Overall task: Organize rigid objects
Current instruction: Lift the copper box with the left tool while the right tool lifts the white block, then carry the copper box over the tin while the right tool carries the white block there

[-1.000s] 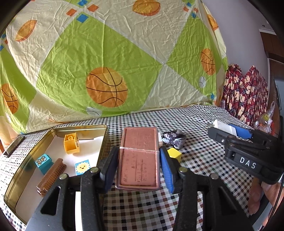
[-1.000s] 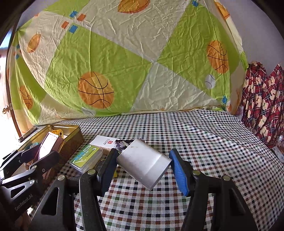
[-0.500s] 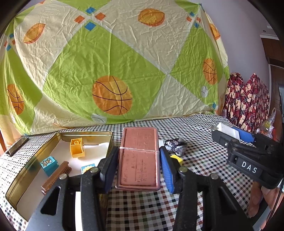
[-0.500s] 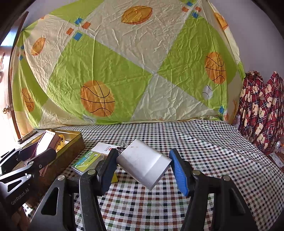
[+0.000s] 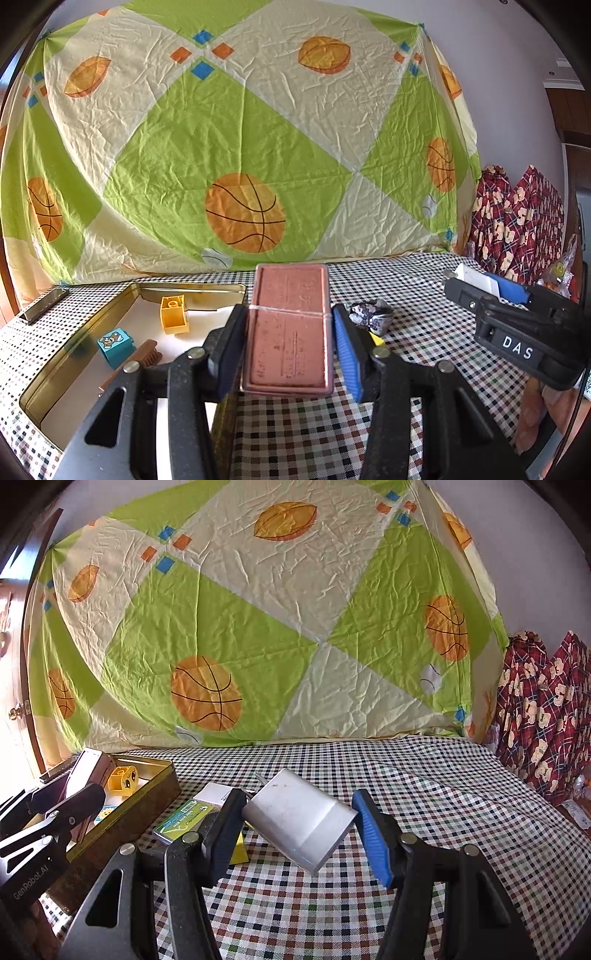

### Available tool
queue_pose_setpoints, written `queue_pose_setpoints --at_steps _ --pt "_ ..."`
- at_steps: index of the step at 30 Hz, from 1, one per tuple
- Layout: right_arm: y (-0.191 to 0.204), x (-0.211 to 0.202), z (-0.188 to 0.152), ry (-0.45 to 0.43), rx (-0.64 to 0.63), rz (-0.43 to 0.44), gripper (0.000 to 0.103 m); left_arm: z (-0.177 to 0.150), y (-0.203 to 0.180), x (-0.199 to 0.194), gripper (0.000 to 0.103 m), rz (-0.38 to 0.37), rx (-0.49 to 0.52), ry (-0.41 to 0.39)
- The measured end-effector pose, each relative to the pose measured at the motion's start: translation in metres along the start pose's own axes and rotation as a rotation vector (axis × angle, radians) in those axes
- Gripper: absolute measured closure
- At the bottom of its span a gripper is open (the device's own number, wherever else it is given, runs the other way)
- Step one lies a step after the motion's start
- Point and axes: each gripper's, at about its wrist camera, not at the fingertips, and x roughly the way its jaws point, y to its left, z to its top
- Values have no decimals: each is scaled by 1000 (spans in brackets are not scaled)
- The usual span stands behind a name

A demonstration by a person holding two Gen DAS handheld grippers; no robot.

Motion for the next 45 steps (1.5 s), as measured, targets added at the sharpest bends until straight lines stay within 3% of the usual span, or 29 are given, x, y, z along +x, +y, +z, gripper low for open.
queue_pose_setpoints --at_steps 11,45 --pt "19 -25 -1 -102 -34 28 41 -1 5 -7 58 22 -14 -23" --pt "58 -38 -5 -148 -48 113 41 -5 41 -33 58 56 -66 -64"
